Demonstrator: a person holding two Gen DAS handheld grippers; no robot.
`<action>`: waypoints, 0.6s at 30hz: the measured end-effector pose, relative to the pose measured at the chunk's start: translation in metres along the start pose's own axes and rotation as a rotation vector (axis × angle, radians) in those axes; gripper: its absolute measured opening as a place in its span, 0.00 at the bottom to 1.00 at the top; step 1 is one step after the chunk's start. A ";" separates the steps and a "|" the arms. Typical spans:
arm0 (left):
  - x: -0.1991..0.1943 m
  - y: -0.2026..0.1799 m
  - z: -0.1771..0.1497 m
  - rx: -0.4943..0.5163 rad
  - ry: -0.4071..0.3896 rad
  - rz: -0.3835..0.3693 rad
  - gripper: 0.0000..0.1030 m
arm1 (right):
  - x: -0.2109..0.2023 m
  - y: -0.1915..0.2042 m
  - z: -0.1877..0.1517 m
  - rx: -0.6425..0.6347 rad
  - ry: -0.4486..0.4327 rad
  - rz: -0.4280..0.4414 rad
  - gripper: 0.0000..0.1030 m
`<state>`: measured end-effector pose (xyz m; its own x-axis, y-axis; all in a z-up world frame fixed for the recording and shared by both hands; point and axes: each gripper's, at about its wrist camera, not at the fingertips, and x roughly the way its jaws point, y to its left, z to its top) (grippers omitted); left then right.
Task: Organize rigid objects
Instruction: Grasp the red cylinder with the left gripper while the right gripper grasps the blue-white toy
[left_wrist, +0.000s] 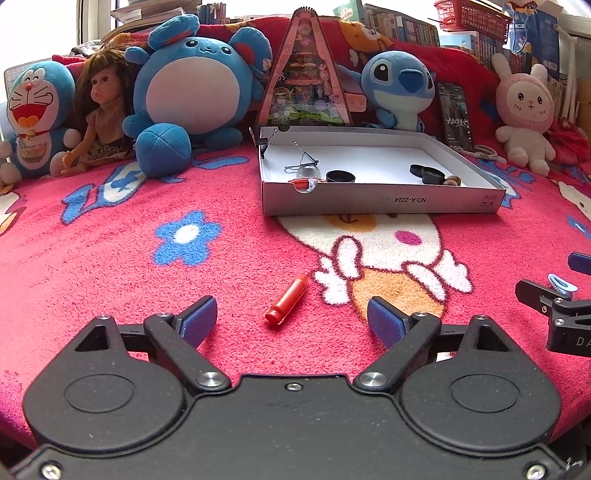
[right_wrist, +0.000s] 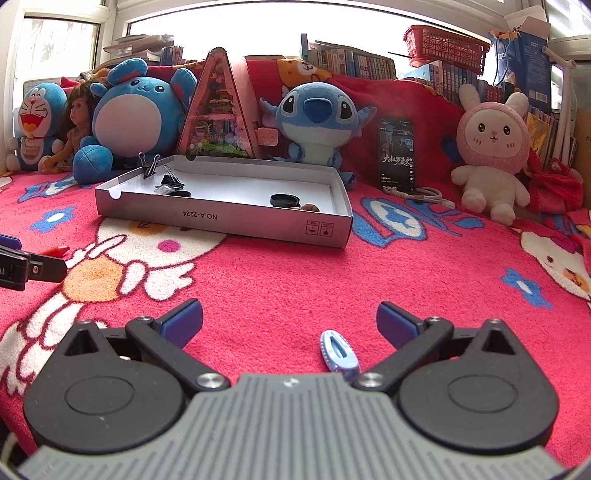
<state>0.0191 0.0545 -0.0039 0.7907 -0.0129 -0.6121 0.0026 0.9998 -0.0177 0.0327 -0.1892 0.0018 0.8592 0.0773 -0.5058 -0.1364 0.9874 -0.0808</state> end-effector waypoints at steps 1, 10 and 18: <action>0.001 0.002 0.000 -0.014 0.008 -0.006 0.80 | -0.001 -0.001 -0.002 0.002 0.000 -0.009 1.00; 0.005 0.005 0.002 -0.032 0.007 0.011 0.53 | -0.007 -0.017 -0.016 0.048 0.006 -0.067 1.00; 0.007 0.000 -0.001 -0.013 -0.008 0.047 0.42 | -0.007 -0.019 -0.025 0.065 -0.018 -0.102 0.96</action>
<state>0.0245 0.0549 -0.0090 0.7946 0.0338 -0.6062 -0.0420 0.9991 0.0006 0.0169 -0.2120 -0.0141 0.8760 -0.0218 -0.4819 -0.0162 0.9971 -0.0745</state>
